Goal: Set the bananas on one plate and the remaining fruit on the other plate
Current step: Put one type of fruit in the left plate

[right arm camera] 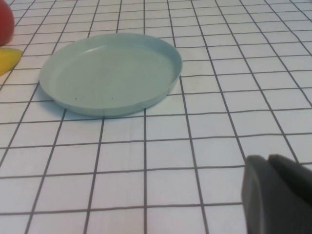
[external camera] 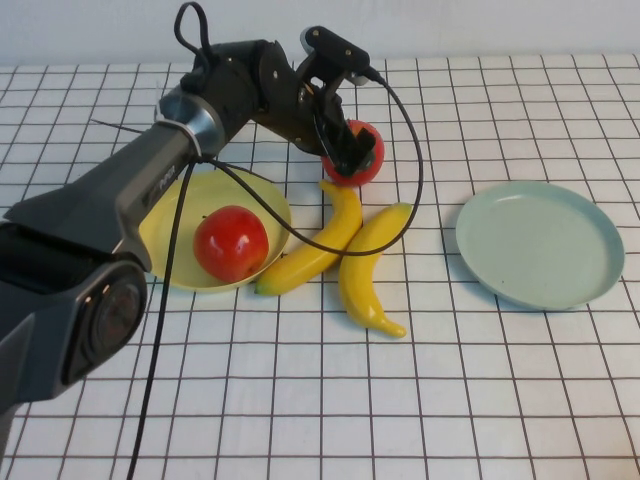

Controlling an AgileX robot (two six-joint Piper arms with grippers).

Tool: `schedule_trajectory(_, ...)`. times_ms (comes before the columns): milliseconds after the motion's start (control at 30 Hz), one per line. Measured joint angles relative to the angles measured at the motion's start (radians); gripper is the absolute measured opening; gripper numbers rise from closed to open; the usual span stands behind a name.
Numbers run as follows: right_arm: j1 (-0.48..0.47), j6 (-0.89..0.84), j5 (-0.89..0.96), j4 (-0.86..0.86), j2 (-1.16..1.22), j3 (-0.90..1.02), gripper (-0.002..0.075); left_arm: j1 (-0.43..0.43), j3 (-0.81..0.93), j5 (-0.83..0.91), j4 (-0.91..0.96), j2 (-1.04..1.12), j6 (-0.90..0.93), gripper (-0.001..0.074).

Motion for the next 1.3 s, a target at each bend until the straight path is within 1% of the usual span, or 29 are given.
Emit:
schedule_trajectory(333, 0.000, 0.000, 0.000, 0.000, 0.000, 0.000, -0.0015, 0.000, -0.002, -0.052, -0.027, 0.028, 0.045, 0.0666)
schedule_trajectory(400, 0.000, 0.000, 0.000, 0.000, 0.000, 0.000, -0.0015, 0.000, -0.002, -0.052, -0.027, 0.028, 0.055, 0.0636)
schedule_trajectory(467, 0.000, 0.000, 0.000, 0.000, 0.000, 0.000, -0.0015, 0.000, -0.002, -0.052, -0.027, 0.028, 0.058, 0.0578)
schedule_trajectory(800, 0.000, 0.000, 0.000, 0.000, 0.000, 0.000, -0.0015, 0.000, -0.002, -0.040, -0.035, 0.024, 0.060, 0.0574)
schedule_trajectory(967, 0.000, 0.000, 0.000, 0.000, 0.000, 0.000, -0.0015, 0.000, -0.002, 0.047, 0.053, -0.049, 0.057, 0.0574)
schedule_trajectory(1100, 0.000, 0.000, 0.000, 0.000, 0.000, 0.000, -0.0015, 0.013, -0.002, 0.200, 0.187, -0.161, -0.026, 0.0574)
schedule_trajectory(1233, 0.000, 0.000, 0.000, 0.000, 0.000, 0.000, -0.0015, 0.083, -0.002, 0.410, 0.210, -0.247, -0.059, 0.0574)
schedule_trajectory(1300, 0.000, 0.000, 0.000, 0.000, 0.000, 0.000, -0.0015, 0.131, 0.002, 0.451, 0.199, -0.266, -0.061, 0.0574)
